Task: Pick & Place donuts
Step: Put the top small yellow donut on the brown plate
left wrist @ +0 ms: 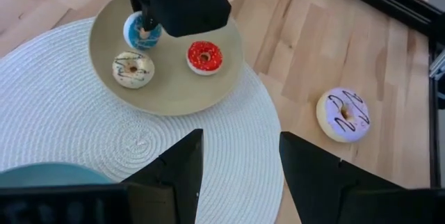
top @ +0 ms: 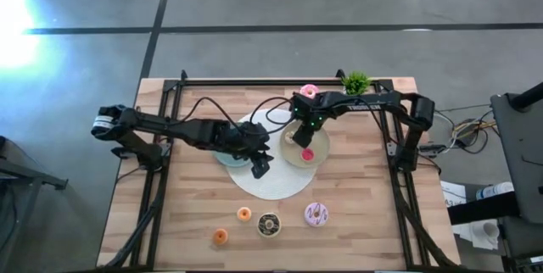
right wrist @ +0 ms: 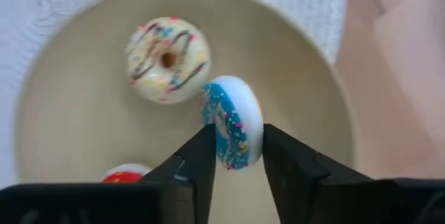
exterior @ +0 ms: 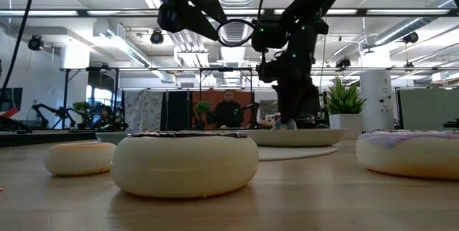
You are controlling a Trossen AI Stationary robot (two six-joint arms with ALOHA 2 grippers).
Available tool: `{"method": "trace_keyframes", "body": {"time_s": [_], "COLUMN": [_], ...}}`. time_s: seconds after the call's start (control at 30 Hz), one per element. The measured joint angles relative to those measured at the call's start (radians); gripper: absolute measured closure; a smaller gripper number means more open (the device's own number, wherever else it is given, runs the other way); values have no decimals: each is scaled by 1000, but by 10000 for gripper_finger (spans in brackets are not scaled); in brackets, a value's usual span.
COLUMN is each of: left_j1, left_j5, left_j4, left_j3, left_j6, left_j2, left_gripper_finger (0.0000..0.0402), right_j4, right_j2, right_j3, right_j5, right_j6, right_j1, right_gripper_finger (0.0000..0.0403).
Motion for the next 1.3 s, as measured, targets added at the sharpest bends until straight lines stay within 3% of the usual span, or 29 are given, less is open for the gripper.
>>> {"method": "trace_keyframes", "body": {"time_s": [0.2,0.33,0.53,0.7,0.83,1.03,1.3], "left_j1": [0,-6,-124,-282,-369,-437,-523], "left_j5": [-5,-12,-15,-10,9,9,-19], "left_j4": [-48,-169,-359,-293,-151,4,118], "left_j3": [0,0,-18,-128,-232,-288,-286], "left_j6": [1,2,118,241,252,88,190], "left_j2": [0,-1,-6,-5,10,29,101], "left_gripper_finger": [239,239,239,239,239,239,239], "right_j4": [-26,-29,7,43,47,47,52], "right_j2": [-3,-39,-169,-272,-299,-300,-263], "right_j3": [1,1,-9,-31,-42,-50,-66], "right_j5": [119,216,128,91,86,85,88], "right_j6": [-33,-121,-412,-541,-444,-259,-122], "right_j1": [1,19,103,219,299,381,446], "right_gripper_finger": [251,233,221,220,220,220,220]}}
